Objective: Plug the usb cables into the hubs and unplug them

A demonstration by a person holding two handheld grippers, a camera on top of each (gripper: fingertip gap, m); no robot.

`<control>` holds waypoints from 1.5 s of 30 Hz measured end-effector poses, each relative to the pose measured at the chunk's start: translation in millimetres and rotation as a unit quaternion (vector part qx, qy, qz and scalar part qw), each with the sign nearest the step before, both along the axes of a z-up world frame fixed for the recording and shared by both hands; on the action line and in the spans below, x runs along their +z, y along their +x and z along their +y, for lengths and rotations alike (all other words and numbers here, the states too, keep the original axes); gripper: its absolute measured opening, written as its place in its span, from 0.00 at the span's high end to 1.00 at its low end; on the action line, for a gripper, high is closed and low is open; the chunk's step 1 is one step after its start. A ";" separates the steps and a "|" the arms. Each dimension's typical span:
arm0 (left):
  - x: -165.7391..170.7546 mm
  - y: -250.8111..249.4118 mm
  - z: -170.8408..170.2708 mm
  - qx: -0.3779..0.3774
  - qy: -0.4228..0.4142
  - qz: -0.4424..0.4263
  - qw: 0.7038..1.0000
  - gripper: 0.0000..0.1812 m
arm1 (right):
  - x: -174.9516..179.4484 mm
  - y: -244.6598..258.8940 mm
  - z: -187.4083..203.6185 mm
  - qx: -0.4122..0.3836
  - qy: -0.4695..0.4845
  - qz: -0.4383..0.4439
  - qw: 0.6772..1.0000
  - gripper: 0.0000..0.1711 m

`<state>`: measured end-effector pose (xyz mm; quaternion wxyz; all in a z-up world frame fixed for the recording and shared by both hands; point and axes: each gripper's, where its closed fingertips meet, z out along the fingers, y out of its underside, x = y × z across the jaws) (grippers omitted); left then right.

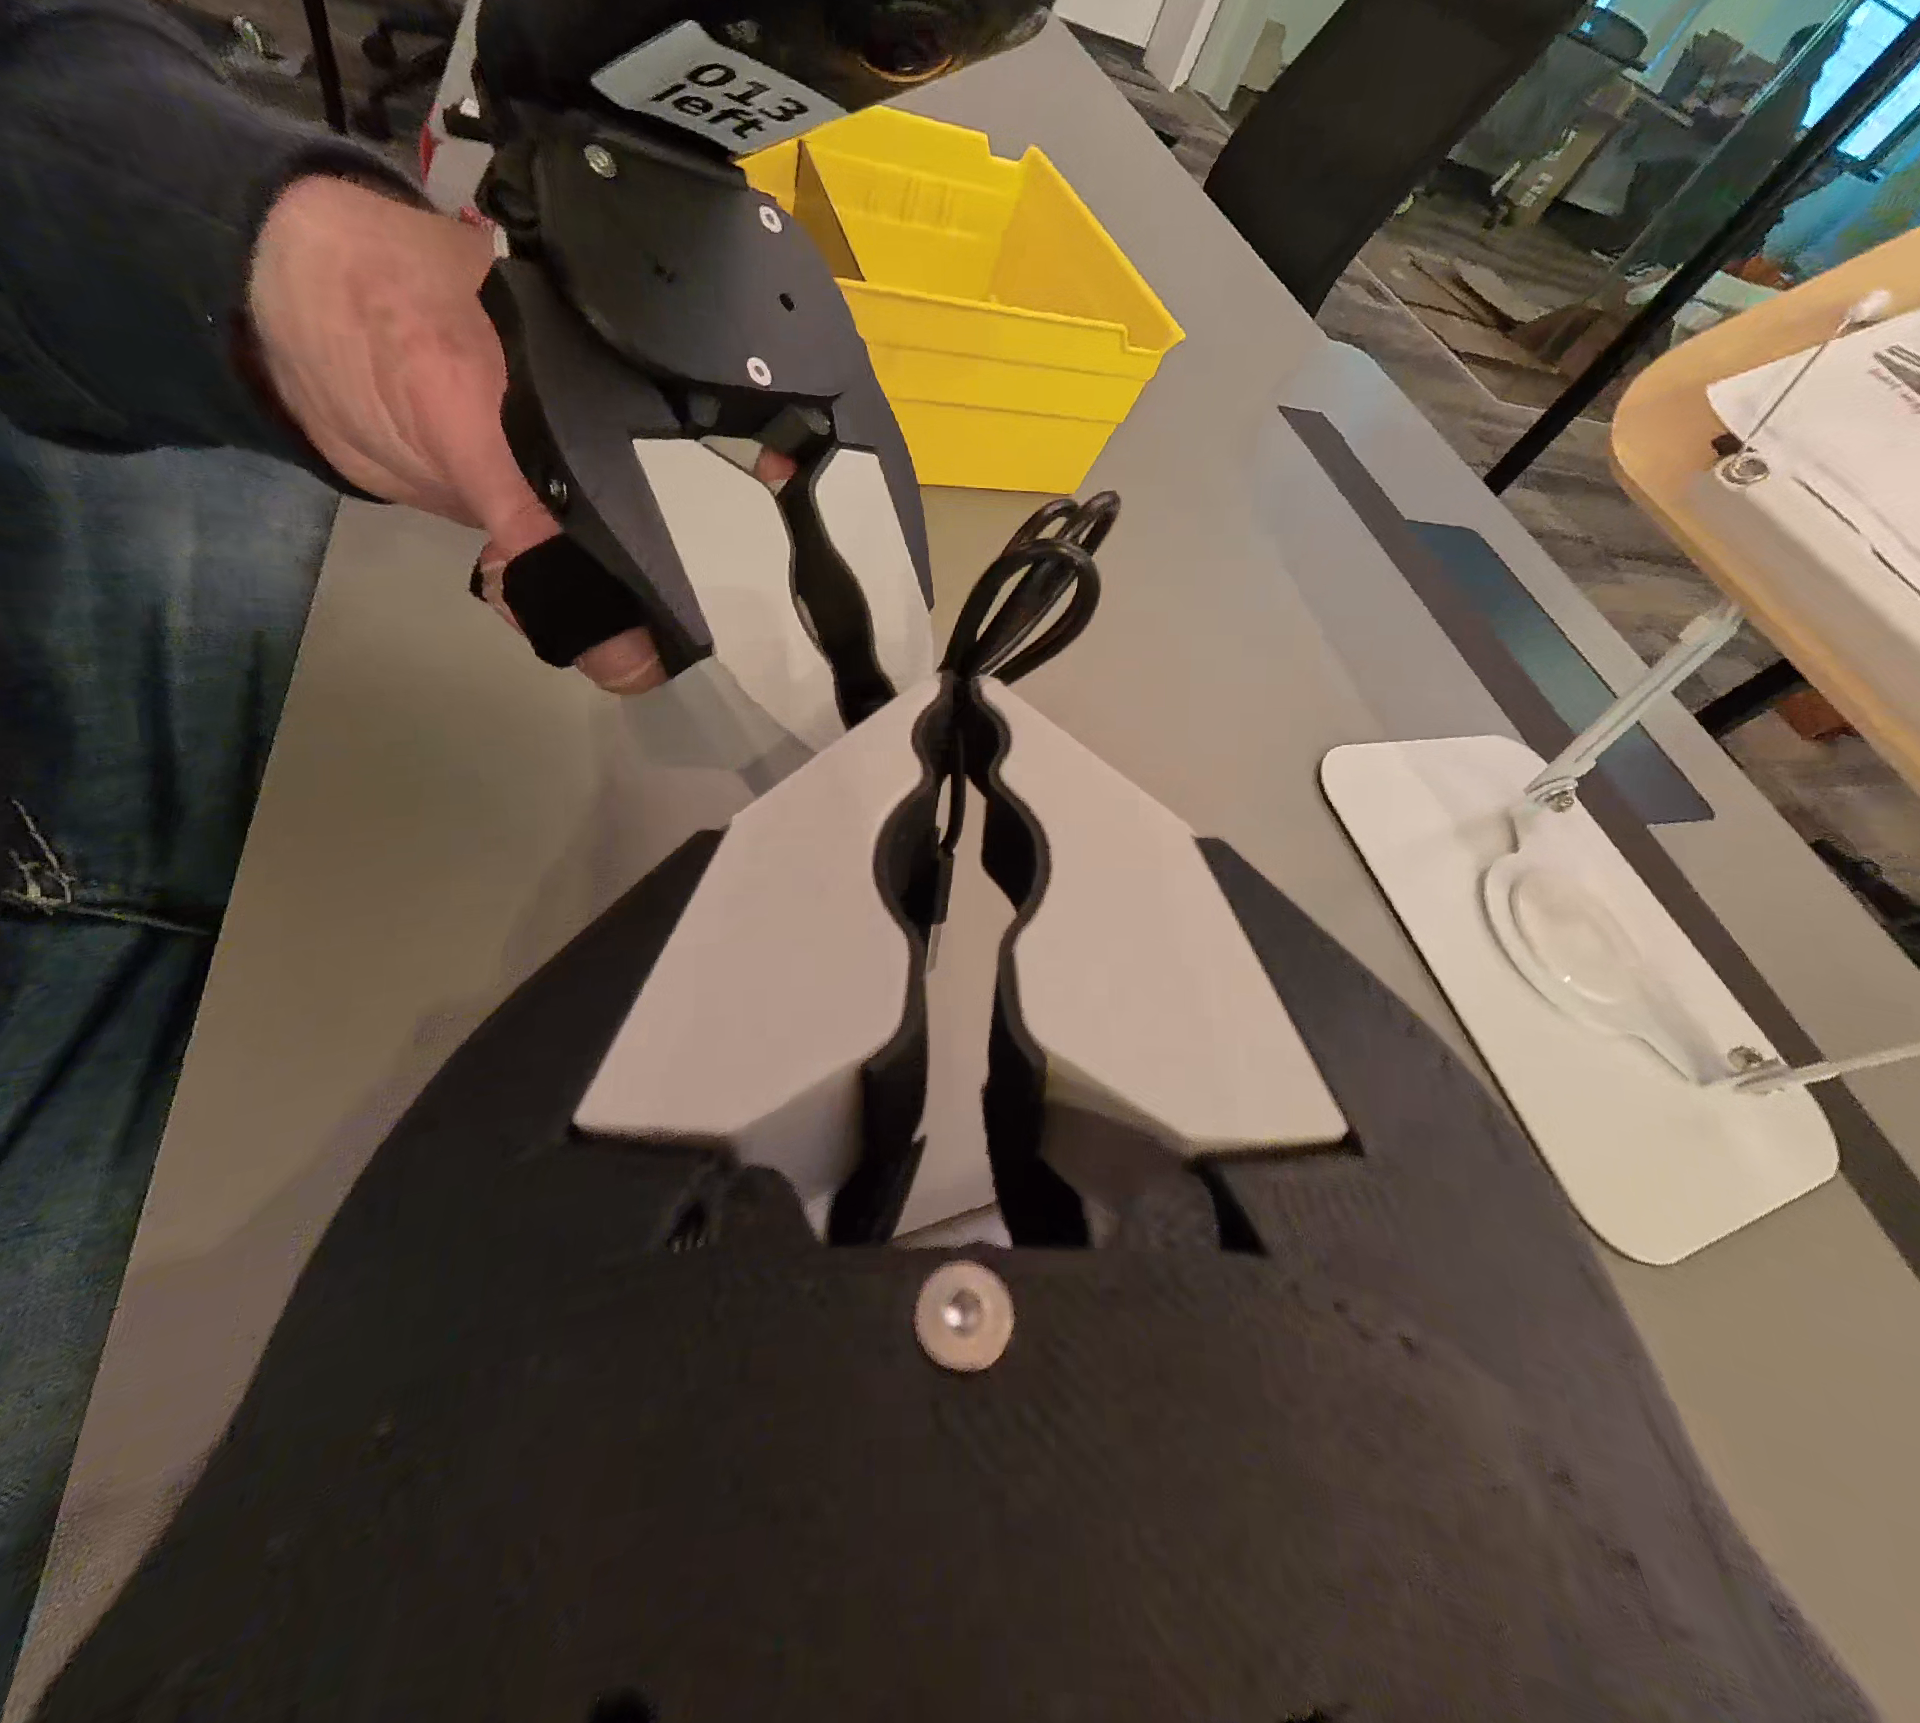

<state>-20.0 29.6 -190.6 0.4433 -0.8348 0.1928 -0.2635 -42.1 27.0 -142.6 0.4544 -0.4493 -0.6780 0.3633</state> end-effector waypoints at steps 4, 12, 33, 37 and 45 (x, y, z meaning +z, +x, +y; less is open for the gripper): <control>-0.8 -0.6 -1.2 -0.011 0.005 0.021 1.000 0.95 | -0.9 0.7 -2.1 0.015 0.025 -0.013 0.999 1.00; 3.6 -0.2 -4.6 -0.040 0.020 0.082 0.996 0.95 | 1.3 4.9 -3.7 0.043 0.069 -0.028 0.996 1.00; 64.3 5.0 1.0 0.007 0.144 -0.090 0.986 0.95 | 48.1 27.0 10.5 0.060 -0.417 0.173 0.890 1.00; 65.5 3.0 0.0 -0.002 0.138 -0.071 0.988 0.95 | 49.9 31.2 13.0 0.036 -0.288 0.140 0.947 0.95; 66.2 10.3 -4.2 -0.027 0.136 -0.043 0.989 0.95 | 55.9 26.8 8.1 0.052 -0.200 0.098 0.973 1.00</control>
